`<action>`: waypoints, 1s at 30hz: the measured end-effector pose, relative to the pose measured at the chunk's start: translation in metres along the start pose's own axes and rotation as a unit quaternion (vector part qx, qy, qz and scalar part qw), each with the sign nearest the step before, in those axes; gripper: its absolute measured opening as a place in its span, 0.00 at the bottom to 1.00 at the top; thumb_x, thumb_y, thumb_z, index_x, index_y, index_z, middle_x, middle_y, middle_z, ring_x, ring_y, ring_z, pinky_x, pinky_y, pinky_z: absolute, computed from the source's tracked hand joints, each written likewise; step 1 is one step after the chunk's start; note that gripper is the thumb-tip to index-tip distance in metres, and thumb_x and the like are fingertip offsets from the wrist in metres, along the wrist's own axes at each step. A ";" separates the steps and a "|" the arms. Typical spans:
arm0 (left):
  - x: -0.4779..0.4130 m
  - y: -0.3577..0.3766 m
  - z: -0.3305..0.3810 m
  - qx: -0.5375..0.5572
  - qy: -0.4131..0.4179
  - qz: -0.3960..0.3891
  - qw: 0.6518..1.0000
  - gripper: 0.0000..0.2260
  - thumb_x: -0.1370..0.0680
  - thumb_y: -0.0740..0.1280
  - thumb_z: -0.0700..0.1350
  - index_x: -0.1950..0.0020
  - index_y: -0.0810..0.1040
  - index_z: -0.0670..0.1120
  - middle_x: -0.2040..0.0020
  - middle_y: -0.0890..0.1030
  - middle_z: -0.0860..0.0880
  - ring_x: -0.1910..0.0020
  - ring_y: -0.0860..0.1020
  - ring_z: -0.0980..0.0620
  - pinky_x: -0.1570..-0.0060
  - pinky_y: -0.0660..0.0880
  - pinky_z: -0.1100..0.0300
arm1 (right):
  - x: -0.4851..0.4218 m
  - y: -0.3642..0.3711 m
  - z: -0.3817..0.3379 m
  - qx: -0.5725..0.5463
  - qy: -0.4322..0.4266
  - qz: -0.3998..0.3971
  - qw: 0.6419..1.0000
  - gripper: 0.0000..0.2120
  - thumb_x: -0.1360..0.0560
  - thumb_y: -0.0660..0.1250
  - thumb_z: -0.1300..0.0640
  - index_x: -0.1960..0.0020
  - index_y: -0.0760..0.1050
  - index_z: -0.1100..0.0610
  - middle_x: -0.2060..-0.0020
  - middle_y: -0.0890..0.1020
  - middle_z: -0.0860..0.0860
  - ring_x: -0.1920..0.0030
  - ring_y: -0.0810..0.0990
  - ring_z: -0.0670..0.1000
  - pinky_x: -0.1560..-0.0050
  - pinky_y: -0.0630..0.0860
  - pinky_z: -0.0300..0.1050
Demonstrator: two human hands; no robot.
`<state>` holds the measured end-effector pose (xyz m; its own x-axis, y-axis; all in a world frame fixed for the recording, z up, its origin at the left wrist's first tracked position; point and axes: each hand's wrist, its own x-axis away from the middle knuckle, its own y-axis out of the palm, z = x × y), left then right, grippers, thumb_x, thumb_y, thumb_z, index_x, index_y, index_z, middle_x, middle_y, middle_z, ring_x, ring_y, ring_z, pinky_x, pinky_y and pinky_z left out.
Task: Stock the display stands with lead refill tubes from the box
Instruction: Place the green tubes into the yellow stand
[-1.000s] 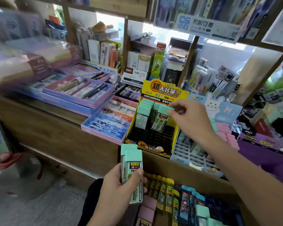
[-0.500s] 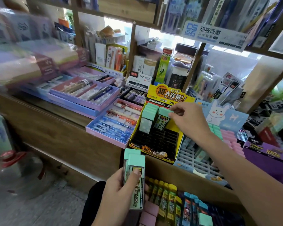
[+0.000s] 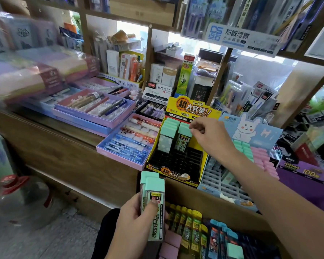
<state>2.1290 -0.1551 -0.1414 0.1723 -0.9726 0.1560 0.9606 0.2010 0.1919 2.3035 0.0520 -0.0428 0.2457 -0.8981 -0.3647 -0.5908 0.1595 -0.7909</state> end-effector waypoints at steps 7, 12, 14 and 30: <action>0.000 0.002 0.002 0.030 -0.003 0.011 0.999 0.07 0.18 0.65 0.43 0.49 0.83 0.45 0.60 0.86 0.37 0.65 0.85 0.38 0.68 0.81 0.55 | -0.001 0.000 -0.004 0.028 0.016 -0.004 0.999 0.09 0.20 0.69 0.60 0.44 0.86 0.54 0.48 0.87 0.51 0.47 0.83 0.51 0.41 0.81 0.53; 0.001 0.004 0.004 0.032 0.000 0.006 0.999 0.07 0.22 0.68 0.49 0.50 0.84 0.48 0.59 0.86 0.38 0.63 0.85 0.37 0.66 0.81 0.56 | 0.005 -0.004 -0.011 0.051 0.007 -0.004 0.999 0.10 0.19 0.68 0.60 0.42 0.86 0.56 0.45 0.86 0.52 0.46 0.83 0.51 0.41 0.80 0.50; 0.001 0.003 0.004 0.026 0.008 -0.003 1.000 0.07 0.24 0.69 0.51 0.51 0.85 0.51 0.58 0.86 0.39 0.62 0.86 0.38 0.64 0.82 0.55 | 0.014 -0.005 -0.017 0.028 -0.008 0.017 0.999 0.09 0.20 0.69 0.61 0.42 0.85 0.56 0.49 0.86 0.50 0.52 0.81 0.47 0.46 0.79 0.41; -0.003 0.004 -0.004 -0.018 0.043 0.005 0.999 0.11 0.28 0.73 0.57 0.49 0.85 0.55 0.55 0.87 0.44 0.56 0.86 0.39 0.51 0.82 0.37 | 0.109 0.011 -0.032 -0.295 0.099 -0.228 0.923 0.07 0.24 0.77 0.54 0.47 0.85 0.52 0.55 0.88 0.51 0.56 0.87 0.53 0.56 0.84 0.45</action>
<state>2.1329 -0.1520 -0.1447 0.1980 -0.9774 0.0737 0.9657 0.2074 0.1561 2.2991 -0.0571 -0.0751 0.4617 -0.8831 0.0832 -0.7904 -0.4521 -0.4134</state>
